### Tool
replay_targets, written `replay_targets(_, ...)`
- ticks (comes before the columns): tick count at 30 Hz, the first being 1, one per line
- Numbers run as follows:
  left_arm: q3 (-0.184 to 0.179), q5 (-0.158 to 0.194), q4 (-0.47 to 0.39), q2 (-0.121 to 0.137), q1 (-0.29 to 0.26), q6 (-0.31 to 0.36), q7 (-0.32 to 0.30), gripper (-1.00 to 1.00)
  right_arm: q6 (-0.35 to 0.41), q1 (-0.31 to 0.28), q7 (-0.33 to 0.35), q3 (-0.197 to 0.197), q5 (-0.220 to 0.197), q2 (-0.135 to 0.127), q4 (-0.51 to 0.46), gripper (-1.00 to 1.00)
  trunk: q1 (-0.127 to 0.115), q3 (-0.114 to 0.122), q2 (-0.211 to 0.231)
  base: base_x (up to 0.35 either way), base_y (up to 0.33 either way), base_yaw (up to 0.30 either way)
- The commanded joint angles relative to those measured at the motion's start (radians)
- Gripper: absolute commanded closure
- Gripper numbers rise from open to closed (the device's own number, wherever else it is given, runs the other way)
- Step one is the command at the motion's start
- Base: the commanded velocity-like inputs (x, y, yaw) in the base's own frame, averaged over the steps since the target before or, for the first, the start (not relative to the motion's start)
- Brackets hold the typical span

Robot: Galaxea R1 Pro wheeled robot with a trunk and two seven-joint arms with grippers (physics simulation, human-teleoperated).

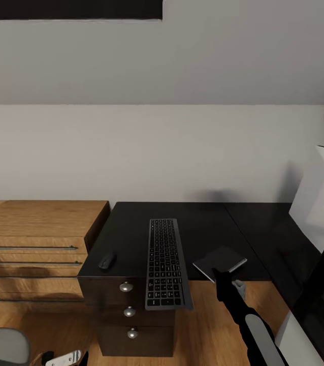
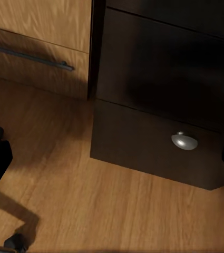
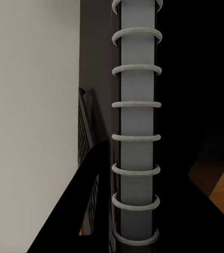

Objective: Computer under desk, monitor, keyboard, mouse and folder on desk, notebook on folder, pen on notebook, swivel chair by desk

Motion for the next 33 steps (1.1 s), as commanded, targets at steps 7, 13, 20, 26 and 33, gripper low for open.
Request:
replay_targets(7,0.000,0.010,-0.002,0.001,0.000,0.003,0.000,-1.00,0.008,0.000,0.008,-0.004,-0.007,0.001,0.001,1.00,0.000,-0.001,0.000,0.000,0.000,0.000)
replay_targets(13,0.000,0.010,-0.002,0.001,0.000,0.003,0.000,-1.00,0.008,0.000,0.008,-0.004,-0.007,0.001,0.001,1.00,0.000,-0.001,0.000,0.000,0.000,0.000)
replay_targets(20,0.000,0.010,-0.002,0.000,0.000,0.003,0.000,-1.00,0.007,0.000,0.008,-0.004,-0.007,0.001,0.000,-1.00,0.000,-0.001,0.000,0.000,0.000,0.000)
replay_targets(26,0.000,0.010,-0.002,0.000,0.000,0.003,0.000,-1.00,0.007,-0.001,0.009,-0.004,-0.007,0.001,0.000,-1.00,0.000,-0.001,0.000,0.000,0.000,0.000)
replay_targets(33,0.000,0.010,-0.002,0.001,0.000,0.002,0.000,-1.00,0.008,-0.001,0.009,-0.004,-0.007,0.000,0.000,-1.00,0.000,-0.001,0.000,0.000,0.000,0.000)
